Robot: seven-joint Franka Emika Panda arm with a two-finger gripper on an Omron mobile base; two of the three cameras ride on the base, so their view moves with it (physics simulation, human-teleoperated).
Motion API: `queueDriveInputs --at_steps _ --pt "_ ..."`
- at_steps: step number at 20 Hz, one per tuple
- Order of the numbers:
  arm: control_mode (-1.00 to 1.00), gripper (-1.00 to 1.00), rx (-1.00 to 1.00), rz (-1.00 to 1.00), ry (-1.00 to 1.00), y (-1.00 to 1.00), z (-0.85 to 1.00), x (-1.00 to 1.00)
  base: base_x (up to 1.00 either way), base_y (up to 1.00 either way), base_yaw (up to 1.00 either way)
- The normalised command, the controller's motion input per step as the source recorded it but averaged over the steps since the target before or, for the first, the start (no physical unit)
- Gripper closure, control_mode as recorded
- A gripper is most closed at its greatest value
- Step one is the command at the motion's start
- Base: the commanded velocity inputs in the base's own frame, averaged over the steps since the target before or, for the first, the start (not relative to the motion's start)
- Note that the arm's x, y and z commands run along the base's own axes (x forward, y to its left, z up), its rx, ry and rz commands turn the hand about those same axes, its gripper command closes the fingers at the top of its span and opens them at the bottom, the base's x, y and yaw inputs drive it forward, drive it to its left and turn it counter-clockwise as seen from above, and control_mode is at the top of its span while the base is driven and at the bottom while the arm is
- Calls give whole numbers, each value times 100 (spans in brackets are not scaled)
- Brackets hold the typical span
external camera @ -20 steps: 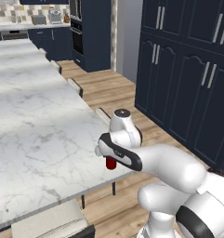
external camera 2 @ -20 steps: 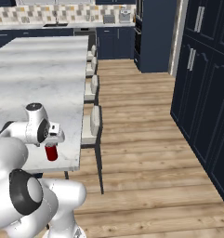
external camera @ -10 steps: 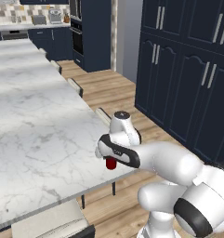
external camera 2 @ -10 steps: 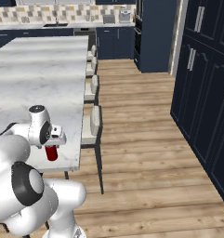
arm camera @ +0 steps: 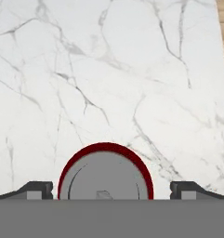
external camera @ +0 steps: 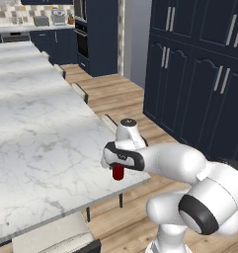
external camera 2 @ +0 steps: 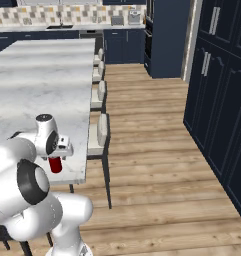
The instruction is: Four empty soda cans are scattered around the kitchen. Gather all the cans and cluster them next to the stove for recycling.
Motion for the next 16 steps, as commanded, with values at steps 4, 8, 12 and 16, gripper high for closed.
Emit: queueDriveInputs --at_steps 4,8,12,16 --pt "-100 -100 0 0 6 0 -11 3 0 0 0" --pt "-100 100 0 0 6 4 -15 1 0 0 0" --pt "-100 100 0 0 6 4 -14 0 0 0 0" --pt "-100 100 2 0 10 6 5 -13 0 0 0"
